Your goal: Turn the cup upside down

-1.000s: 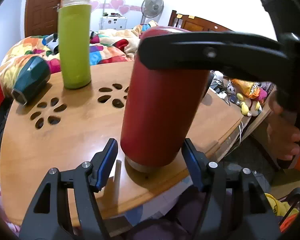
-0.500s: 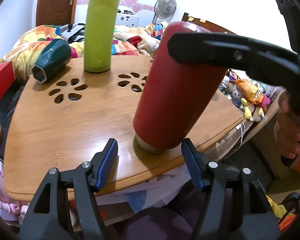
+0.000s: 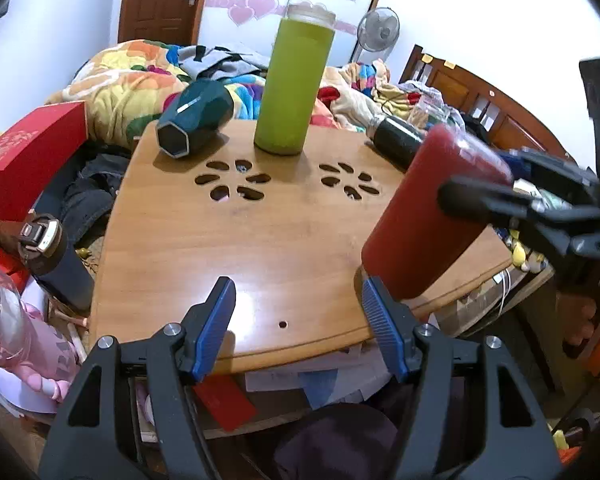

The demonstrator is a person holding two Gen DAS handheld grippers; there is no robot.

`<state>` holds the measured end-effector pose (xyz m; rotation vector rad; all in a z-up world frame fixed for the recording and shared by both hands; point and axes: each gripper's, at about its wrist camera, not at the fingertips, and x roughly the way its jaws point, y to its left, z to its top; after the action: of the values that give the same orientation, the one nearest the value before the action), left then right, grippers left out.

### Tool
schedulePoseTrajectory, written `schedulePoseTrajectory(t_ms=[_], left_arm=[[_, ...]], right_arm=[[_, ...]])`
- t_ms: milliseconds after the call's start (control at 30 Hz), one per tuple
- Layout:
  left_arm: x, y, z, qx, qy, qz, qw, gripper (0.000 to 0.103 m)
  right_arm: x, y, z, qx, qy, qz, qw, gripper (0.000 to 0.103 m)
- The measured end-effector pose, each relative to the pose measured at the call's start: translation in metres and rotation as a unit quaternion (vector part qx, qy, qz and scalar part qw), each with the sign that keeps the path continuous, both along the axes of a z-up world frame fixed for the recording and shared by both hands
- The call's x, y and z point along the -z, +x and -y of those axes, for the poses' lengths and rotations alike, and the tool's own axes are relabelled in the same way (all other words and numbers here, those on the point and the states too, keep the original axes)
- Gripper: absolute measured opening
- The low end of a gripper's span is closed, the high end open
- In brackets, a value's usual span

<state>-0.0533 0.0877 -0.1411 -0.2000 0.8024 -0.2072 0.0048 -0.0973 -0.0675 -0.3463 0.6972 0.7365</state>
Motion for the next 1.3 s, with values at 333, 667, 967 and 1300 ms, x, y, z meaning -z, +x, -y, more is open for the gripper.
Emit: schedulePoseTrajectory(t_ms=[333, 667, 967, 1300], left_arm=[[-0.041, -0.007, 0.007, -0.029, 0.034, 0.035, 0.9984, 0.065], [-0.098, -0.028, 0.029, -0.055, 0.073, 0.079, 0.9927, 0.081], [-0.147, -0.057, 0.056, -0.078, 0.086, 0.139, 0.9834, 0.099], [-0.185, -0.088, 0.081, -0.086, 0.098, 0.198, 0.9715, 0.103]], right_arm=[[-0.014, -0.004, 0.017, 0.021, 0.038, -0.033, 0.998, 0.061], [-0.047, -0.020, 0.053, 0.069, 0.081, -0.012, 0.994, 0.076], [-0.082, -0.044, 0.095, 0.126, 0.102, 0.047, 0.986, 0.090], [-0.121, -0.082, 0.129, 0.152, 0.140, 0.108, 0.973, 0.103]])
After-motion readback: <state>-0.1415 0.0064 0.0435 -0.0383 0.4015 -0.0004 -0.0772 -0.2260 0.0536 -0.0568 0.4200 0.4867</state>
